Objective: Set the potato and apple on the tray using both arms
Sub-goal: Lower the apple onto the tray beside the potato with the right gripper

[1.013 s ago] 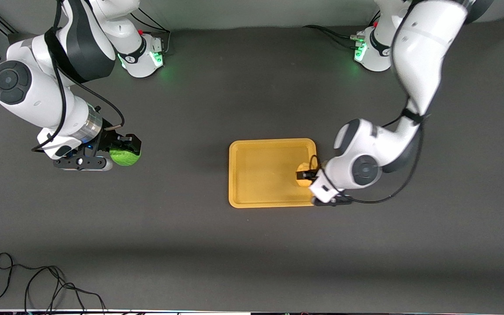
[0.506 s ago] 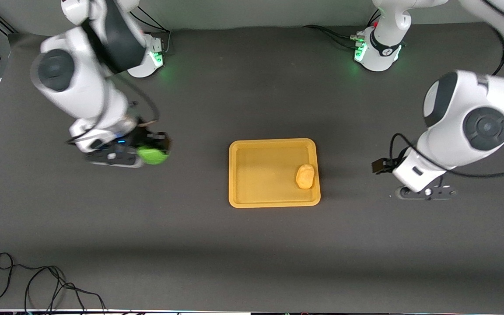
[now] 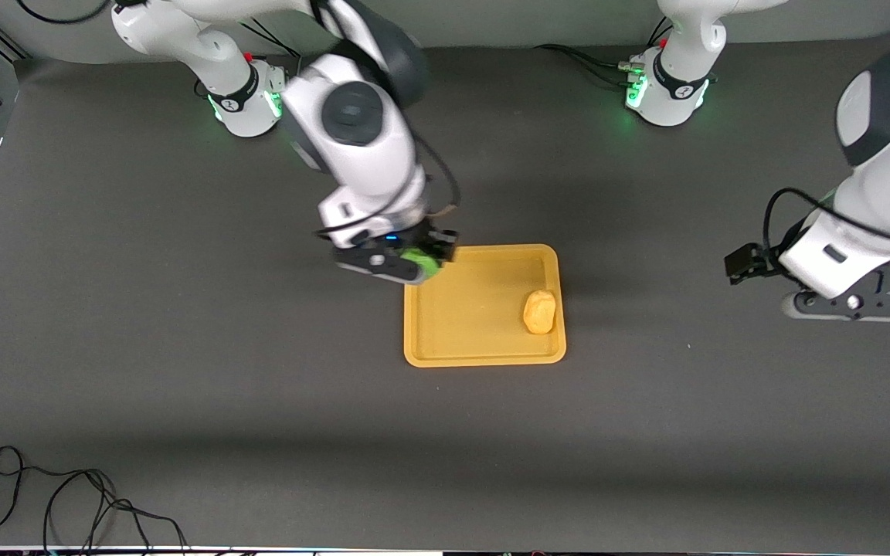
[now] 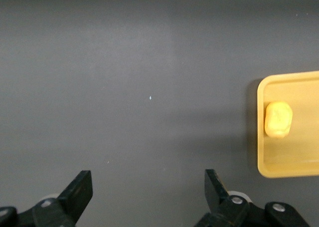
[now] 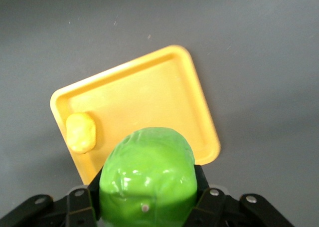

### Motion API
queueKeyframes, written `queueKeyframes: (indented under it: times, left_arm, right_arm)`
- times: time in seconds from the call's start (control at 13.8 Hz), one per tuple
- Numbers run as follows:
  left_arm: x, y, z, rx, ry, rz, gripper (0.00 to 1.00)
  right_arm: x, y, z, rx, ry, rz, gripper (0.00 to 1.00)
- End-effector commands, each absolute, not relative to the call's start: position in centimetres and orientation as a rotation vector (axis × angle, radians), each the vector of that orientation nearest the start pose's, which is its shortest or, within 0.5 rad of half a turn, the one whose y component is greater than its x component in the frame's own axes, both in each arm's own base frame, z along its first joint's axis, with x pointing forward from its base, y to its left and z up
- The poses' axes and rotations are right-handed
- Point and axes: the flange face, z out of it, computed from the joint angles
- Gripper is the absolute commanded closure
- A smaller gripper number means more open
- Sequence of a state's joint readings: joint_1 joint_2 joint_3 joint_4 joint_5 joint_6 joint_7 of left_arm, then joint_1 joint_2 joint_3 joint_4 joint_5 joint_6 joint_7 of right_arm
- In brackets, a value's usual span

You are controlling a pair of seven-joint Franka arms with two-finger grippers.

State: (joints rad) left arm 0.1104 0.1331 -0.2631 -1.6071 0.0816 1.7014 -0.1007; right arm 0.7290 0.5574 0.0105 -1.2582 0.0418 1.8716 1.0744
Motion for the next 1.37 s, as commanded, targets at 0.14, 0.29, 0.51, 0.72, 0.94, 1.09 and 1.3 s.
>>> queueKeyframes:
  times: [0.14,0.29,0.51,0.72,0.94,1.09,1.3]
  left_arm:
    - [56.0,-4.1,58.5,-3.118,0.177,0.049,0.00]
    - [55.2,-2.7,59.7,-3.151,0.161,0.046,0.00]
    - [53.3,-2.2,60.7,-3.141,0.203,0.035,0.00]
    - [51.4,-2.1,60.7,-3.131,0.206,0.017,0.00]
    - [50.4,-1.9,61.4,-3.130,0.200,0.019,0.00]
    - [52.6,-1.0,61.4,-3.144,0.184,0.010,0.00]
    - [55.9,-0.7,61.6,-3.154,0.181,-0.016,0.00]
  right_arm:
    - [54.8,53.0,33.6,-3.052,0.521,-0.087,0.69]
    - [54.0,54.3,29.1,-3.048,0.489,-0.094,0.69]
    - [53.7,54.9,25.8,-3.046,0.475,-0.097,0.69]
    - [53.6,54.6,22.9,-3.078,0.476,-0.071,0.69]
    - [53.5,54.5,21.5,-3.093,0.470,-0.069,0.68]
    - [53.7,54.8,20.7,-3.056,0.466,-0.104,0.68]
    - [53.7,54.8,19.6,-3.059,0.470,-0.098,0.64]
